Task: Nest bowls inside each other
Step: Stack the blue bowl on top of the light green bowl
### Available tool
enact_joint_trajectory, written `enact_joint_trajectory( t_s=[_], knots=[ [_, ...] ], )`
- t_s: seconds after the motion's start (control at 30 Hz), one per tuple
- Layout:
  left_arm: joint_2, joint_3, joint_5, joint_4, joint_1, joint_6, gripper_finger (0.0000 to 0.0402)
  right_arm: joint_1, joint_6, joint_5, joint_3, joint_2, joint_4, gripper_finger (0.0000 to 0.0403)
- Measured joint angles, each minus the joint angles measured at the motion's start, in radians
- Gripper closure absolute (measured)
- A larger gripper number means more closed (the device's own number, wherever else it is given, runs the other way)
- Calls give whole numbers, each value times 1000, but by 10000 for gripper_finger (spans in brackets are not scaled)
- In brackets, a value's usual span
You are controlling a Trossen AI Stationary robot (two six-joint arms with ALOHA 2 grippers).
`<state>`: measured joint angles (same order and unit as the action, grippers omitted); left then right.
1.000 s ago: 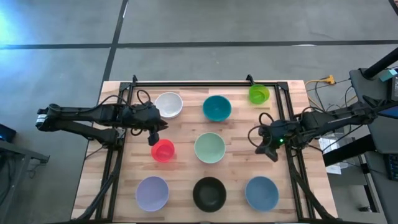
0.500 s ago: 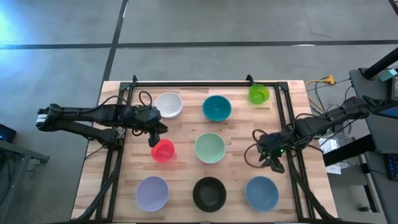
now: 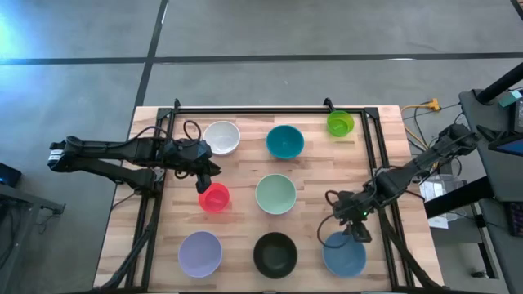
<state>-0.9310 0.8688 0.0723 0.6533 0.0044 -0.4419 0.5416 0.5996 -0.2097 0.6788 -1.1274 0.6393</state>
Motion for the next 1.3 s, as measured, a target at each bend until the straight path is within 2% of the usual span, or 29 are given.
enact_joint_trajectory(
  t_s=[0.3,0.4,0.6,0.73,0.83,1.03,1.17,1.3],
  knots=[
    [-3,-1,0,0,0,0,346,2,28,-30,0,-188,-41,249],
    [-2,-1,-8,0,0,1,346,3,25,-52,6,-222,-53,278],
    [-2,-1,-13,0,0,3,346,3,5,-59,39,-223,-47,379],
    [-2,-1,-14,0,0,10,346,-20,-17,-69,67,-174,6,391],
    [-2,-2,-14,-1,0,12,346,-61,-21,-79,77,-130,47,393],
    [-2,-4,-15,-1,0,37,346,-186,-8,-82,104,-26,17,394],
    [-2,-4,-15,-2,0,39,346,-301,25,-78,139,16,-59,394],
    [-2,-5,-15,-2,0,39,346,-418,55,-77,188,2,-150,394]
  ],
)
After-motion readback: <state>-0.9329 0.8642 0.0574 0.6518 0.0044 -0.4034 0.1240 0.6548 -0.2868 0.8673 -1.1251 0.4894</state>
